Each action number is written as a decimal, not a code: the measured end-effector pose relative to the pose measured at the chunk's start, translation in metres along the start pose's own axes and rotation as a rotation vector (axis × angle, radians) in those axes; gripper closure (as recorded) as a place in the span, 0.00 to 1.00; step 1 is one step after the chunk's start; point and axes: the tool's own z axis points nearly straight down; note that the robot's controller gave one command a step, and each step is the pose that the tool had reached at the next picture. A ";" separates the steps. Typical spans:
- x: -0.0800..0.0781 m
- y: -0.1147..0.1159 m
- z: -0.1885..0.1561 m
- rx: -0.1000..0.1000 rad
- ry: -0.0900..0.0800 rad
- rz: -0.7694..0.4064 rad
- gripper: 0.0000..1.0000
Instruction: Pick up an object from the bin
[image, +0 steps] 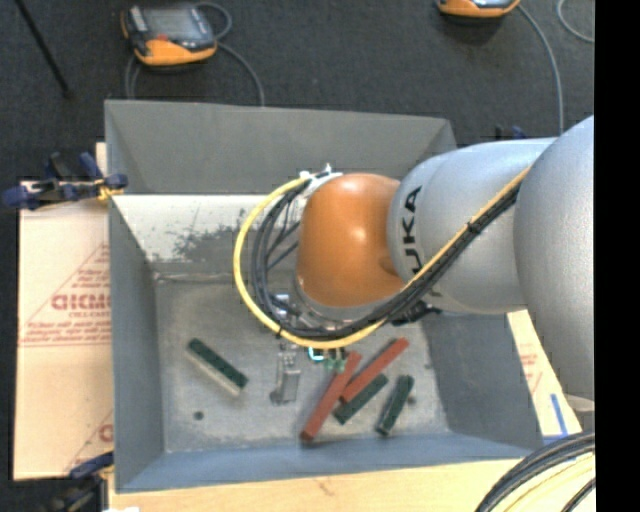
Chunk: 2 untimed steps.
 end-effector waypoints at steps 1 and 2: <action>-0.002 0.000 -0.004 -0.001 -0.008 0.004 0.00; 0.000 0.024 0.038 -0.002 -0.015 0.060 0.00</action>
Offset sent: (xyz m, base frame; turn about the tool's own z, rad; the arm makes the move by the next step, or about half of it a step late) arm -0.0074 0.0439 -0.0738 0.0953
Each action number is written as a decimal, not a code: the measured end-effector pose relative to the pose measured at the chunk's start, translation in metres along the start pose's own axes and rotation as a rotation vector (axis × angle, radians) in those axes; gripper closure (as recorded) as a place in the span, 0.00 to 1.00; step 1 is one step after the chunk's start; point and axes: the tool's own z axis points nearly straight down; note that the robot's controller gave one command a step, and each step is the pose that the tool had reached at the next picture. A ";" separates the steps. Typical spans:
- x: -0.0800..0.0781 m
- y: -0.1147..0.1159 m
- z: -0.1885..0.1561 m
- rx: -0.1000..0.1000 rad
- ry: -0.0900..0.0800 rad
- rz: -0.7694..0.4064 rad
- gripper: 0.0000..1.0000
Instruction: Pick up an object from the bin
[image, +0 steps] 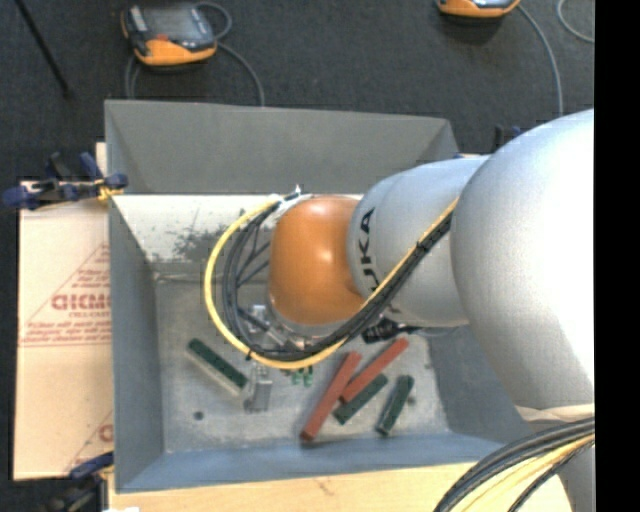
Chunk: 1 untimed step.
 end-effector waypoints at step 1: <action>-0.004 0.017 0.042 0.002 0.007 0.322 1.00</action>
Offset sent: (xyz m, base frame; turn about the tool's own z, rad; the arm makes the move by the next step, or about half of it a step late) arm 0.0000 0.0000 0.0000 0.0000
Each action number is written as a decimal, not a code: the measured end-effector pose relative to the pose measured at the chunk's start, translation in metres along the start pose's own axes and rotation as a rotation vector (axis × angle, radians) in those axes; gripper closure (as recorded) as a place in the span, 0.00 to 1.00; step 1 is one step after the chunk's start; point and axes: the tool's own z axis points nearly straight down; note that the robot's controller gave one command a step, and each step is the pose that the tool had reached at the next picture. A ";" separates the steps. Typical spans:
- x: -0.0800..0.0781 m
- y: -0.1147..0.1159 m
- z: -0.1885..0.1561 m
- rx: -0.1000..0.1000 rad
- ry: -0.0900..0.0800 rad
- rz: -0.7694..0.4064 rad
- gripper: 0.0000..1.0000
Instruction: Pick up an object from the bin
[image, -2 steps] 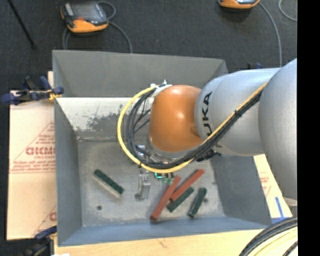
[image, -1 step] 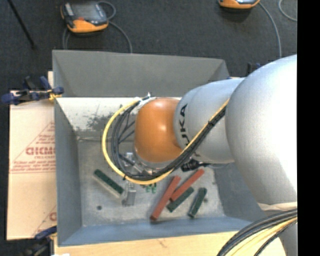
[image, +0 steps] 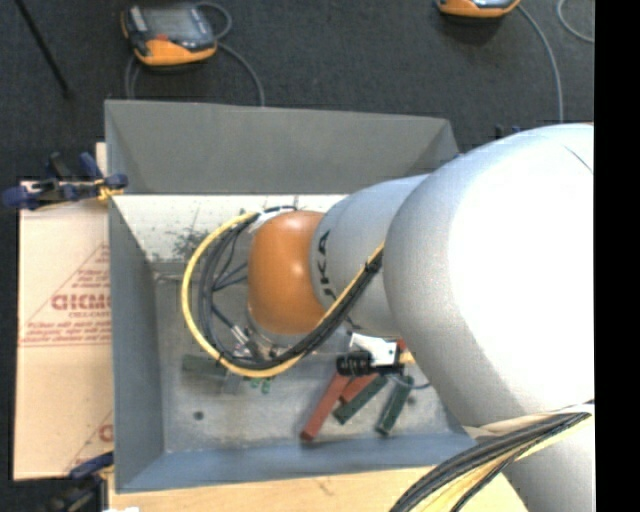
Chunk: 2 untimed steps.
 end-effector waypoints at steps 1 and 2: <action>0.000 0.000 0.000 0.000 0.000 0.001 1.00; -0.009 0.014 -0.032 0.003 0.004 -0.007 1.00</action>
Offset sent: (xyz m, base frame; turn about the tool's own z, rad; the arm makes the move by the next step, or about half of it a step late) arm 0.0190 0.0142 0.0460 -0.0054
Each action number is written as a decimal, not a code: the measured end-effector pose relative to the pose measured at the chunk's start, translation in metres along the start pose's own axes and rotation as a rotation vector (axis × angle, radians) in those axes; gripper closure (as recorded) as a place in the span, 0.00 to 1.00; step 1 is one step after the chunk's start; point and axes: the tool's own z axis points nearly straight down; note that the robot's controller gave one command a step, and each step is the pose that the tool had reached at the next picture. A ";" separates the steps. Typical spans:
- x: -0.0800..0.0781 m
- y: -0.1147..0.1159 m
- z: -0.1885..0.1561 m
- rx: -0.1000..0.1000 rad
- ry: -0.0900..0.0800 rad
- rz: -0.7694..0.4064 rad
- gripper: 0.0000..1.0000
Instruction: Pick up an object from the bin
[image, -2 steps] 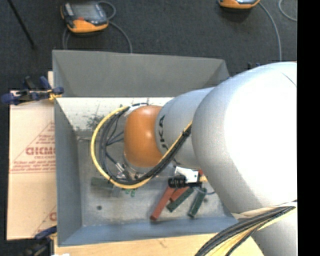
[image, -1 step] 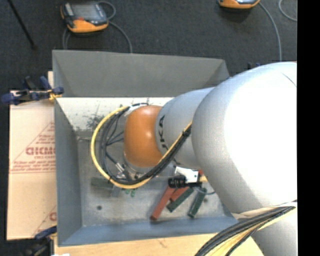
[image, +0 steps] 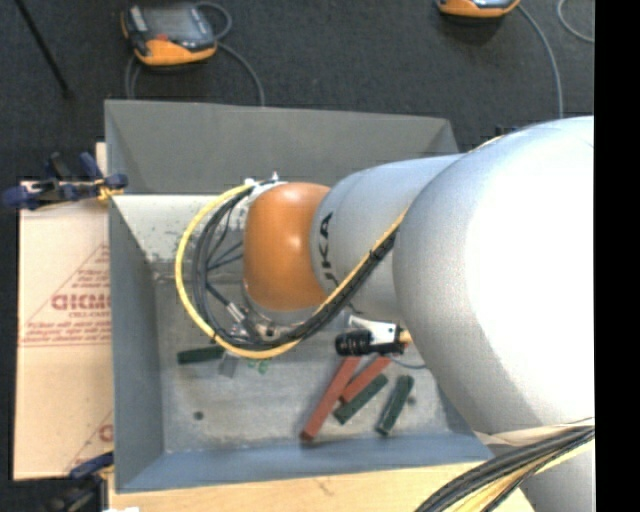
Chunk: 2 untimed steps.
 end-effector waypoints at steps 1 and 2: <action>0.015 -0.024 -0.064 0.002 0.002 0.024 1.00; -0.001 0.026 -0.047 -0.001 -0.004 0.035 0.00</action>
Offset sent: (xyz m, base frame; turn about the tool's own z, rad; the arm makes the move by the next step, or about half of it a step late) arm 0.0099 0.0248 0.0475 0.0377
